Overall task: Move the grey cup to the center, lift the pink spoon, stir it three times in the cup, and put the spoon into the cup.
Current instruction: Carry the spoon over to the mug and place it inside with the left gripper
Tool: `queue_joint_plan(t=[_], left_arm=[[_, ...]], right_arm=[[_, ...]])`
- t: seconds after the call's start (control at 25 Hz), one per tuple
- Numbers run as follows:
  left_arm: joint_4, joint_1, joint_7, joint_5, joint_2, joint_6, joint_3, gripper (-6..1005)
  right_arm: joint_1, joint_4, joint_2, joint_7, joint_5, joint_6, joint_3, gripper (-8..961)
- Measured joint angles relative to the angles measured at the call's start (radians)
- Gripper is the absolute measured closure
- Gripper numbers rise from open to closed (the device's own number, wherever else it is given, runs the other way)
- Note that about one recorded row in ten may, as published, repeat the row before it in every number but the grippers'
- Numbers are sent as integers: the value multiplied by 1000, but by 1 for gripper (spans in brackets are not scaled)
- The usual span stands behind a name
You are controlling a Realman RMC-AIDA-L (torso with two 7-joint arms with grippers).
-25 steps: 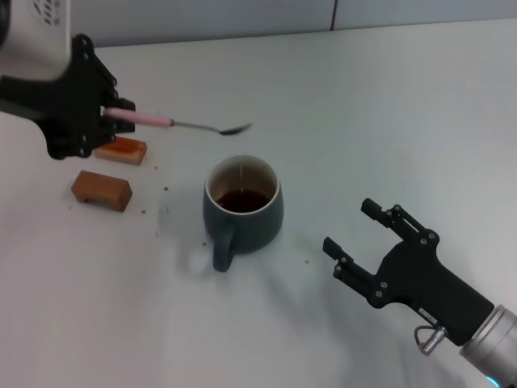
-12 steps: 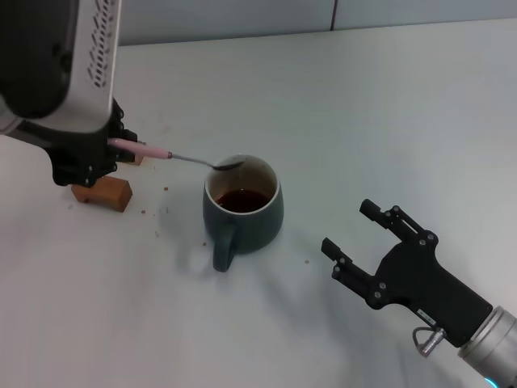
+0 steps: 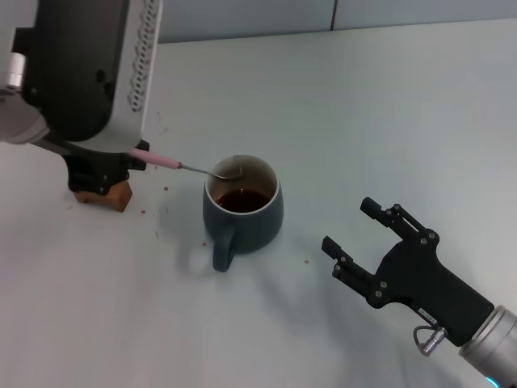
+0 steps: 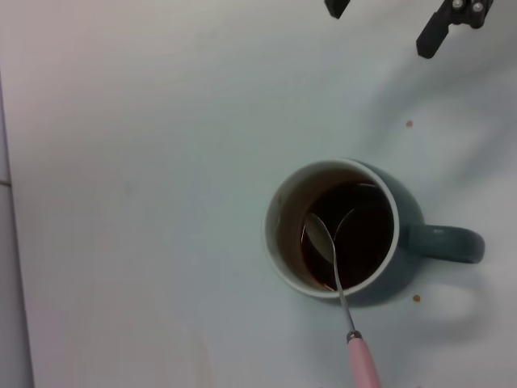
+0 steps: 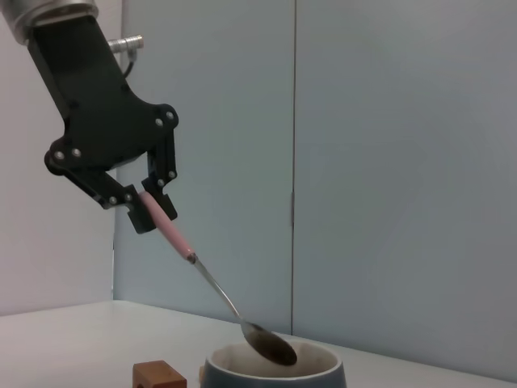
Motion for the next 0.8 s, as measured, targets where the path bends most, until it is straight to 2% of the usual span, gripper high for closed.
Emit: queue_joint_plan(t=[0.36,0.48,0.8], left_arm=[[-88,-53,-17,37,-4,-43,71,874],[-98,-57,-17,40,-4,-48,71,874],[-109,-58,-36,47,-4,-78,144,874]], right_arm=[[-2,0,0,0,-1,-1,-6,197],[-8,0,1,0,-1,-2,-7,198],[-11,2,1,0,-1,-3,-9,197]])
